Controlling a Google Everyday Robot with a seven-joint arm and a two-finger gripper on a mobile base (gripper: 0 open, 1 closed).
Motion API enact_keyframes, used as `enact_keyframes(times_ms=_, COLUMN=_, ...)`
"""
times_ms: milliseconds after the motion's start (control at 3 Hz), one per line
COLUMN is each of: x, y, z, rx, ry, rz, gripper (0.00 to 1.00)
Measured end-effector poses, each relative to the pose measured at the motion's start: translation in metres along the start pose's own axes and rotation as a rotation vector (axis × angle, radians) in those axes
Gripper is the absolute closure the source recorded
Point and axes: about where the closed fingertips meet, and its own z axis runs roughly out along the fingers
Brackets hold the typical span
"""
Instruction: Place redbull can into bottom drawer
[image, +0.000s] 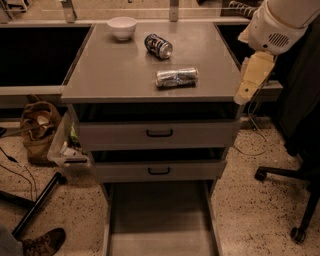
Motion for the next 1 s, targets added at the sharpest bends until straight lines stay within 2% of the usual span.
enact_keyframes(times_ms=333, x=-0.006, y=-0.007, z=0.010, rx=0.009, ry=-0.018, rz=0.003, gripper=0.00)
enact_keyframes(times_ms=1000, x=-0.043, y=-0.071, z=0.056, rx=0.066, ry=-0.077, rz=-0.016, gripper=0.00)
